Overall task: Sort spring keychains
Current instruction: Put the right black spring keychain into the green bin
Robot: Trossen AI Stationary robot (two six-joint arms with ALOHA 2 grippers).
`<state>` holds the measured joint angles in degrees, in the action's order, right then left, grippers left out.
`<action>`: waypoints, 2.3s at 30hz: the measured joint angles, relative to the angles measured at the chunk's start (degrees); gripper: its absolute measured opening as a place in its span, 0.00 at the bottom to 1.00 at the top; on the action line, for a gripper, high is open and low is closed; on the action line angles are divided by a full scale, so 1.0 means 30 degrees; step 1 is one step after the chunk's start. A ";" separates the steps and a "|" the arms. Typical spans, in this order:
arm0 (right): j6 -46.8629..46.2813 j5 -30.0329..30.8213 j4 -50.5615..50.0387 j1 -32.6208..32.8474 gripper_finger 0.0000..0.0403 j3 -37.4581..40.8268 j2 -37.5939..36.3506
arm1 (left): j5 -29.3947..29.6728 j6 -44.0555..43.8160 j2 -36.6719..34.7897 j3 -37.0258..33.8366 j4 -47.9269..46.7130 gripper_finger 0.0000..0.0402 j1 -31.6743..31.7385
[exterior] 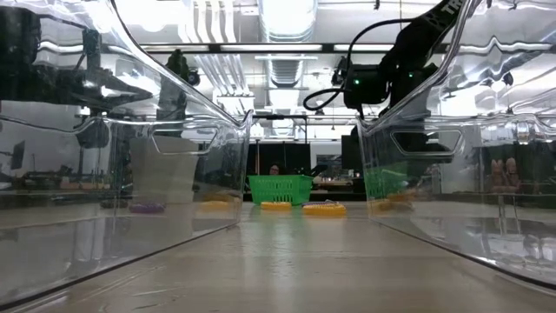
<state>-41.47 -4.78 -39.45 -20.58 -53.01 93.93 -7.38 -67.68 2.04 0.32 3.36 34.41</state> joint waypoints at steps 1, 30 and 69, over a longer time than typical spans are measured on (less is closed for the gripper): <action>0.0000 0.0000 -0.0005 0.0041 0.33 0.0000 0.0000 | -0.0007 0.0000 0.0000 0.0000 0.0000 0.00 0.0000; -0.0539 0.0090 0.1756 0.0453 0.06 0.1843 -0.0058 | -0.0007 -0.0007 0.0000 0.0000 -0.0006 0.00 0.0000; 0.3176 0.0027 -0.3660 -0.1940 0.03 -1.6016 0.8918 | -0.0204 0.0386 0.0073 0.0000 -0.0270 0.00 -0.0007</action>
<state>-31.95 -4.69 -50.43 -26.40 -101.06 120.68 -7.99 -66.52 2.26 0.32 2.55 34.39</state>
